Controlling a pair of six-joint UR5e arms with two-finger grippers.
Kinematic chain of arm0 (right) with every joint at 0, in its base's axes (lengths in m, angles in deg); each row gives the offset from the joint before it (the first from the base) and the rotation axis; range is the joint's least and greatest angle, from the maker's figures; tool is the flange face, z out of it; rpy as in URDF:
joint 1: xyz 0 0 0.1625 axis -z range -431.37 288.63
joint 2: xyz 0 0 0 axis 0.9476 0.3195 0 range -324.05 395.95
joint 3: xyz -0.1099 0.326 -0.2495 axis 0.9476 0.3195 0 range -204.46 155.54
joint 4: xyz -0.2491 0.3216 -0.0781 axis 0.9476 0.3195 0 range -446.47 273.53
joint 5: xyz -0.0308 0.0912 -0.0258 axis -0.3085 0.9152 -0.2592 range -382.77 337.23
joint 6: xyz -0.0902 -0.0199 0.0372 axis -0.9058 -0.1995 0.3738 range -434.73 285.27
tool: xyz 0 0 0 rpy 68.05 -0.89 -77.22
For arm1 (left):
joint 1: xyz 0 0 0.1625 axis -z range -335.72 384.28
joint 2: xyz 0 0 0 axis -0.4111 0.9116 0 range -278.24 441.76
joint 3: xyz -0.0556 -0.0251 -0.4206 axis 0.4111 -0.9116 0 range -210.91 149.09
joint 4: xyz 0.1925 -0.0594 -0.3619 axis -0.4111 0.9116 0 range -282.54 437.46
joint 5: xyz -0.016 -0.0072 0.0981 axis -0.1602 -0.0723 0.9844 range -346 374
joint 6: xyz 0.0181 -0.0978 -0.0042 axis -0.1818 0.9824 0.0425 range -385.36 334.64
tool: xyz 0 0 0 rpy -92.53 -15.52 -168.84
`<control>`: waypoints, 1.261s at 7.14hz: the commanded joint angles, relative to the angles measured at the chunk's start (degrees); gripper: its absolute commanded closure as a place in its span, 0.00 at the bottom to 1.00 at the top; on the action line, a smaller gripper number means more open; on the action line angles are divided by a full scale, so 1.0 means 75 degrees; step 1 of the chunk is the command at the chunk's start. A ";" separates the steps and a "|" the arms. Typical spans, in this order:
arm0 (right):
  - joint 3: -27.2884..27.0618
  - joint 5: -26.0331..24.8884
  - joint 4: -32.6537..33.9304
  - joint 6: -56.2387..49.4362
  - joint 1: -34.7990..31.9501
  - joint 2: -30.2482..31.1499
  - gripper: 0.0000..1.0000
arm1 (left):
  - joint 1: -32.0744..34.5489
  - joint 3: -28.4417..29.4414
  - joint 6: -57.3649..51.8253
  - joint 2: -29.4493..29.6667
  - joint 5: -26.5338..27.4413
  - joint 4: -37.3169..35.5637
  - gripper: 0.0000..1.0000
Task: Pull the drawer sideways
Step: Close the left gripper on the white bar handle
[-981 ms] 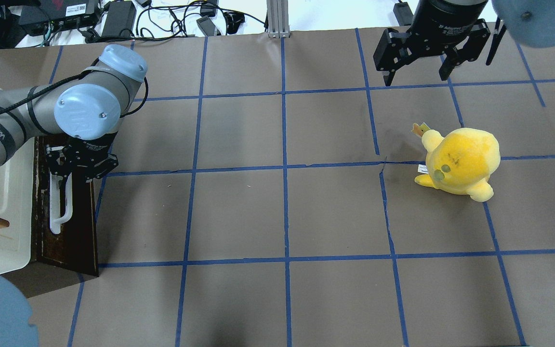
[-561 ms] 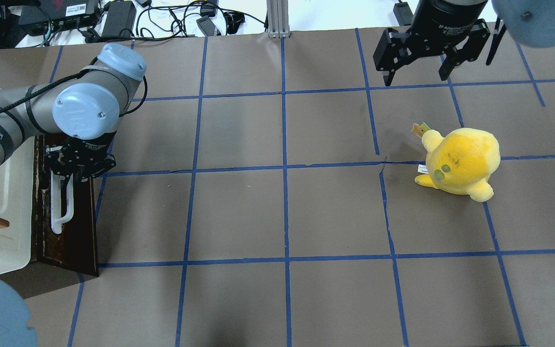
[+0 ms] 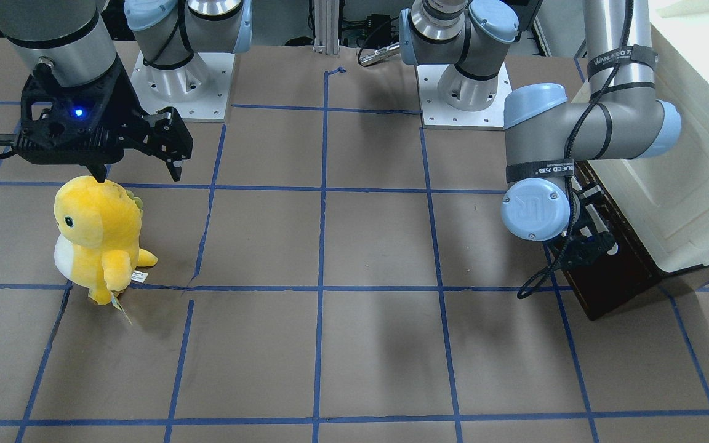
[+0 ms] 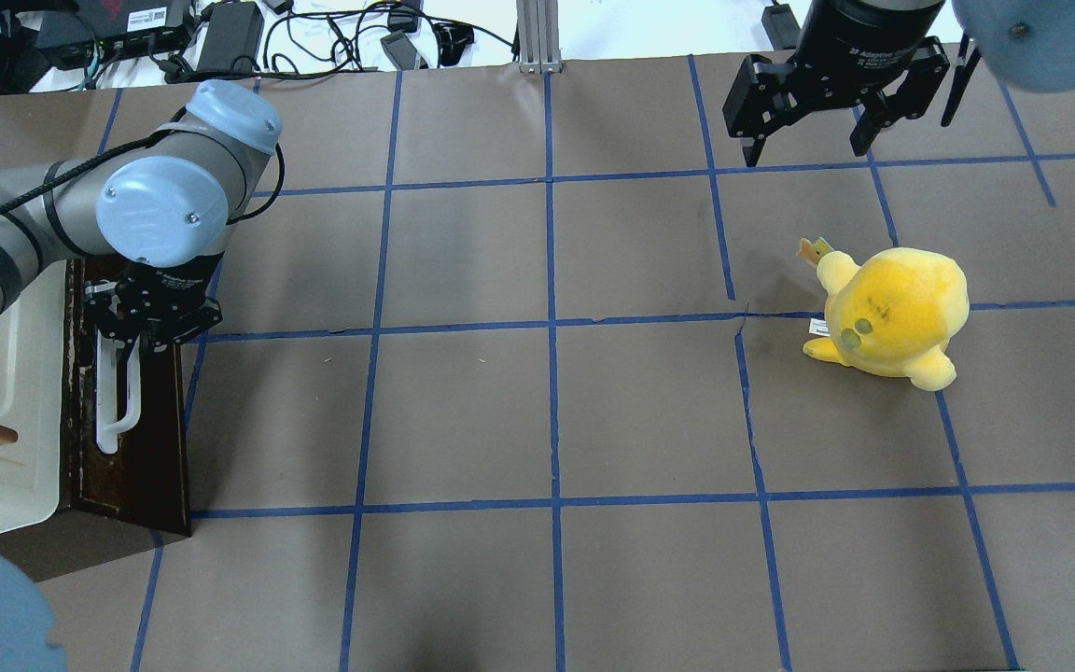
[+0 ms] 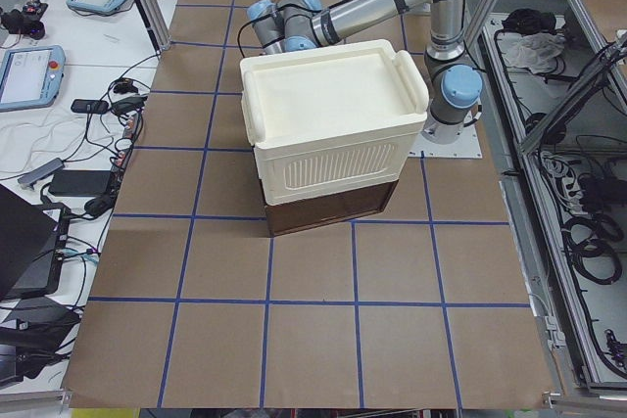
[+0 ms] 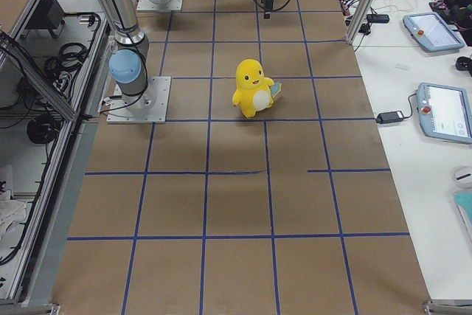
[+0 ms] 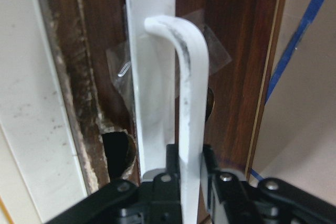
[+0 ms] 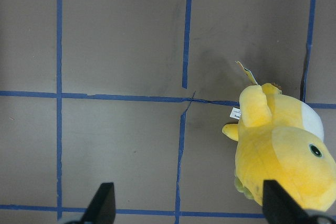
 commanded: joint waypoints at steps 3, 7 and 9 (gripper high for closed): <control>0.0000 -0.0003 0.0000 0.0000 0.0000 0.0000 0.00 | 0.0046 0.0018 0.0199 0.0154 0.0008 0.0009 1.00; 0.0000 0.0008 0.0000 0.0000 0.0000 0.0000 0.00 | 0.0186 0.0042 0.0363 0.0166 -0.0086 -0.0003 1.00; 0.0000 -0.0003 0.0000 0.0000 0.0000 0.0000 0.00 | 0.0210 0.0053 0.0364 0.0178 -0.0086 -0.0003 1.00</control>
